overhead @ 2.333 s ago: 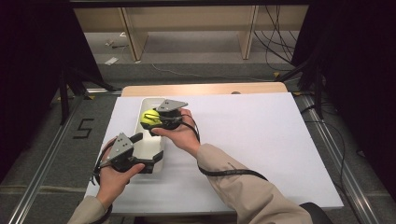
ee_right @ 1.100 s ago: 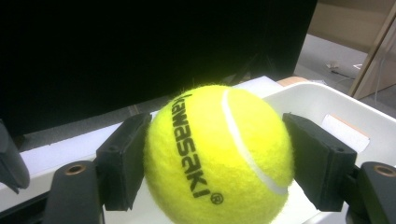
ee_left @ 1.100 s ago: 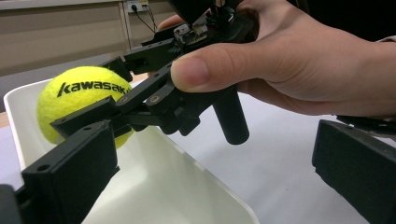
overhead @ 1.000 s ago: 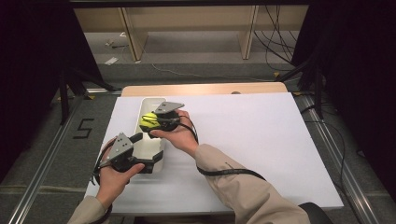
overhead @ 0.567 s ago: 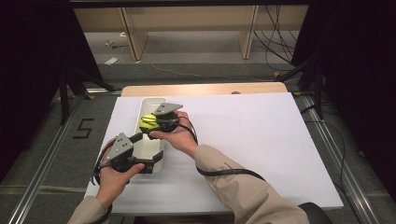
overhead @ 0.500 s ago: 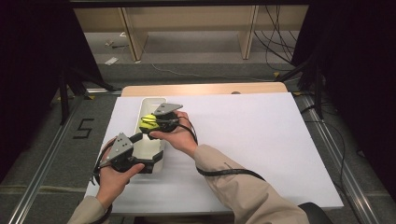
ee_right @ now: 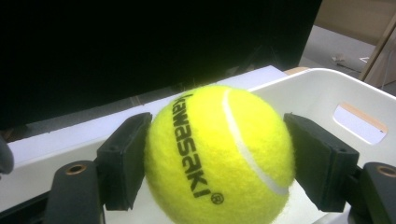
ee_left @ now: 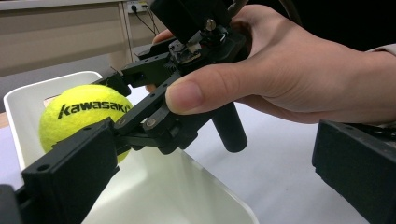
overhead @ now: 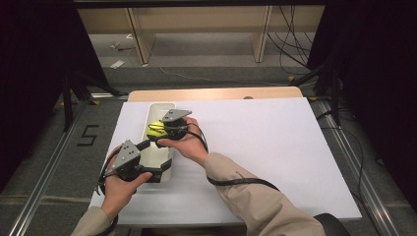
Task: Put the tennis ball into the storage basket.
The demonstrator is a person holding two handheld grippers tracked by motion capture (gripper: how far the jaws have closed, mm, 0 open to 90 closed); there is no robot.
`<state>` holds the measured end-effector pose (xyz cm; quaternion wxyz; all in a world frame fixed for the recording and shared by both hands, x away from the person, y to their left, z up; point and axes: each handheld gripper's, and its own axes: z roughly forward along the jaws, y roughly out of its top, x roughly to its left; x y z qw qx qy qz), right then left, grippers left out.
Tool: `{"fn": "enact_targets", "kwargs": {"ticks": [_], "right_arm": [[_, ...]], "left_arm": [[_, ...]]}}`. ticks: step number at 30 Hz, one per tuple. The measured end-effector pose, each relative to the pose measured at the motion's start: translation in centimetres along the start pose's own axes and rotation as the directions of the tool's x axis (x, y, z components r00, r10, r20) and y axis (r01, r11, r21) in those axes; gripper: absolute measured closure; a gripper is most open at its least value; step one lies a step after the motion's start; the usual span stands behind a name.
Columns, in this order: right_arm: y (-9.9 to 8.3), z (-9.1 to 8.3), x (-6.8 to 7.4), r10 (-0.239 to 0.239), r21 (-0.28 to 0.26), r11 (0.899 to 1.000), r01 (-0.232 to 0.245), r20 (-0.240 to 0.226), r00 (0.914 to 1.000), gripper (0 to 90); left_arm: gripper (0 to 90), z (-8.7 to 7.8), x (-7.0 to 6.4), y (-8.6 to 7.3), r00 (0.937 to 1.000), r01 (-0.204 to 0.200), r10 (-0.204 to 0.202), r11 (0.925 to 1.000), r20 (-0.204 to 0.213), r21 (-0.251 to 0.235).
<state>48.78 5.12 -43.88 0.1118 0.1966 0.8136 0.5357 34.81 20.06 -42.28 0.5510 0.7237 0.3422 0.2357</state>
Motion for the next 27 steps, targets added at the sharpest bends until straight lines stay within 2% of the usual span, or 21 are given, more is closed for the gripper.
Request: {"fn": "enact_targets", "kwargs": {"ticks": [6,9,12,27], "right_arm": [[-0.1,0.1,0.0,0.000,0.000,1.000,0.000,-0.008,1.0000,25.8],[-0.1,0.1,-0.1,0.026,-0.015,1.000,-0.027,-0.023,0.9994,15.6],[0.3,-0.2,-0.3,0.028,-0.028,0.999,-0.028,-0.004,0.9996,13.2],[0.8,-1.3,-1.0,0.031,-0.052,0.998,-0.030,0.016,0.9994,12.7]], "left_arm": [[0.0,0.0,0.0,0.0,1.0000,0.001,-0.001,1.0000,0.001,0.000],[0.0,0.0,0.0,0.0,1.0000,0.000,0.000,1.0000,0.001,0.000],[0.0,0.0,0.0,0.0,1.0000,0.002,-0.002,1.0000,0.001,-0.001],[0.0,0.0,0.0,0.0,1.0000,0.003,-0.003,1.0000,0.001,-0.002]]}}
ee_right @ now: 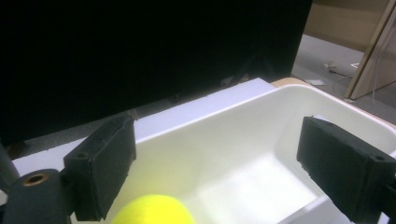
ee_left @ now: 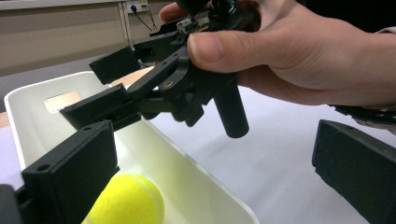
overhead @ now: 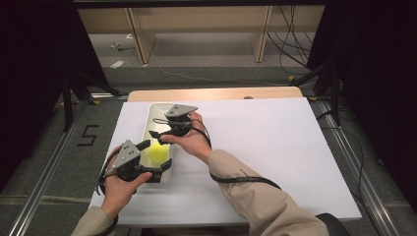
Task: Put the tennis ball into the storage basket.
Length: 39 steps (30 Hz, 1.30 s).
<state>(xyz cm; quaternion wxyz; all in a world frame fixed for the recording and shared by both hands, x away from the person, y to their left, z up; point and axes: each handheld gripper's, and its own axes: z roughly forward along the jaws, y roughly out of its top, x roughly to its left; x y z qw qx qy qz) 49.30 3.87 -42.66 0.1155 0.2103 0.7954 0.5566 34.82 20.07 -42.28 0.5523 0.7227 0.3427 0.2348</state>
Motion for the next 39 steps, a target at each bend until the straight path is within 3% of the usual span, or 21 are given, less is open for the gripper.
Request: {"fn": "enact_targets", "kwargs": {"ticks": [14,28,39], "right_arm": [[-0.1,-3.6,-1.9,-0.013,-0.015,1.000,0.014,0.038,0.9992,13.6],[-1.7,-10.0,-4.7,-0.003,-0.016,1.000,0.005,0.105,0.9945,13.9],[-4.1,-14.9,-6.4,0.034,-0.024,0.999,-0.031,0.171,0.9846,14.5]], "left_arm": [[0.0,0.0,0.0,0.0,1.0000,0.002,-0.002,1.0000,-0.005,-0.001],[0.0,0.0,0.0,0.0,1.0000,0.001,-0.001,1.0000,-0.008,0.003],[0.0,0.1,0.0,0.0,0.9999,0.001,-0.001,1.0000,-0.011,0.004]]}}
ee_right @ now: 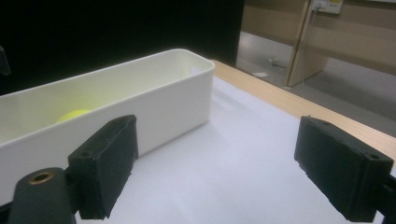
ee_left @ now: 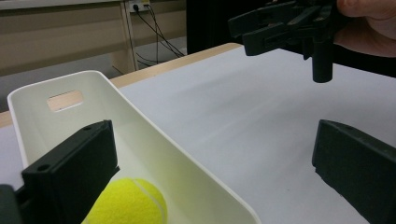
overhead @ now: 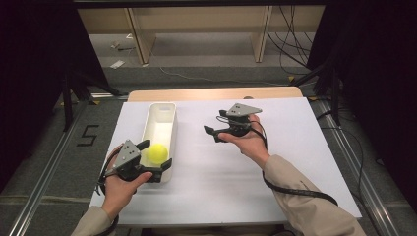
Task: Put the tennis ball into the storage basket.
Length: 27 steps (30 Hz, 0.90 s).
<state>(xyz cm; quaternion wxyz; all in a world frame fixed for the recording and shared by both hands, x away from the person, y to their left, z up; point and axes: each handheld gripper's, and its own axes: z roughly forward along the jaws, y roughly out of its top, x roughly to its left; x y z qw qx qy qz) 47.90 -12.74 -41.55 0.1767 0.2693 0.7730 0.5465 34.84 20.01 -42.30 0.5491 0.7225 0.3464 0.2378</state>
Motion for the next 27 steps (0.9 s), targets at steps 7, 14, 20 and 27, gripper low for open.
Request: {"fn": "enact_targets", "kwargs": {"ticks": [7,14,20,27], "right_arm": [[-0.5,-2.1,-0.8,0.008,-0.006,1.000,-0.008,0.018,0.9998,15.1],[-1.4,-4.7,-1.3,0.007,-0.002,1.000,-0.007,0.040,0.9992,15.2],[-2.5,-7.2,-1.7,0.015,-0.004,1.000,-0.014,0.065,0.9977,15.2],[-3.3,-9.6,-2.3,0.028,-0.019,0.999,-0.027,0.095,0.9951,15.3]], "left_arm": [[0.0,-0.1,0.1,0.0,1.0000,0.003,-0.003,1.0000,-0.003,-0.002],[0.0,-0.1,0.0,0.0,1.0000,0.001,-0.001,1.0000,-0.004,-0.001],[0.0,-0.1,0.0,0.0,1.0000,0.000,0.000,1.0000,-0.007,0.000],[0.0,0.0,0.0,0.0,1.0000,-0.004,0.004,1.0000,-0.008,0.003]]}}
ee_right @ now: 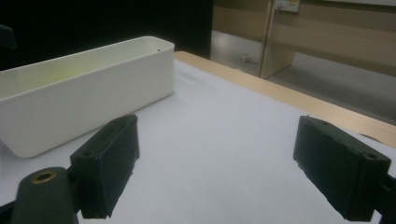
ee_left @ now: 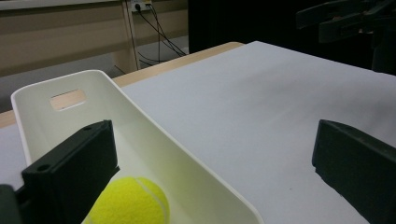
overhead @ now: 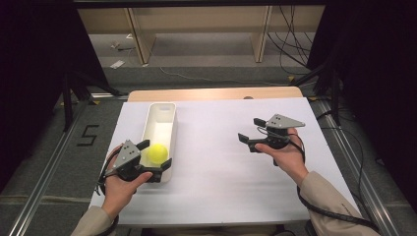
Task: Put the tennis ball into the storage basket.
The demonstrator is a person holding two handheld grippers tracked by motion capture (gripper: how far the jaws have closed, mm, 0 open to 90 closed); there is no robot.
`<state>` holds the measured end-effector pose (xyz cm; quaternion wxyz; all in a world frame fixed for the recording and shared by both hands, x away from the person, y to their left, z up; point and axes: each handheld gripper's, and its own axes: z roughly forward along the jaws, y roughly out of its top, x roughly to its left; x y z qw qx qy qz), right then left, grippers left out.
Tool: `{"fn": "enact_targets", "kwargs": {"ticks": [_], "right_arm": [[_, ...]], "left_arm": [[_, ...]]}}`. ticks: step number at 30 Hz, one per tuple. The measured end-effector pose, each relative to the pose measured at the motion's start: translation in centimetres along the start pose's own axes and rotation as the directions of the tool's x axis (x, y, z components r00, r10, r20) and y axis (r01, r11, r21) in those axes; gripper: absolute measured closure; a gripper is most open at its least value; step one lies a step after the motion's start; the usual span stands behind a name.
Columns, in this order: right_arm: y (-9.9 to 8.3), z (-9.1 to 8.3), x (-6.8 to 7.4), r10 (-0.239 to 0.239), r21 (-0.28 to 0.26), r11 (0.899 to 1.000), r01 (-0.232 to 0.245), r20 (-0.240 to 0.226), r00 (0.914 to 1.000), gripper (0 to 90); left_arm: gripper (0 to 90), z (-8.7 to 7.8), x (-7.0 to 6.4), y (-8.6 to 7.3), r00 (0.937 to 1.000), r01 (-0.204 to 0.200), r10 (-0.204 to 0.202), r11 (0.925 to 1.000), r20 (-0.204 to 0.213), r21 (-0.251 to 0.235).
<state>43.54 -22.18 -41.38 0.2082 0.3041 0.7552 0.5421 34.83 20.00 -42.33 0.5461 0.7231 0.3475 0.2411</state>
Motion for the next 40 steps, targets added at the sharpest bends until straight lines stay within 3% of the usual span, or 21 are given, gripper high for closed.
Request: {"fn": "enact_targets", "kwargs": {"ticks": [28,40], "right_arm": [[-2.9,-4.6,-0.7,0.019,0.011,1.000,-0.020,0.061,0.9980,15.6],[-2.8,-4.7,-0.8,0.021,-0.012,1.000,-0.020,0.066,0.9976,15.4]], "left_arm": [[0.0,0.0,0.1,0.0,1.0000,0.000,0.000,1.0000,-0.002,0.001],[0.0,0.0,0.2,0.0,1.0000,-0.001,0.001,1.0000,-0.003,0.003]]}}
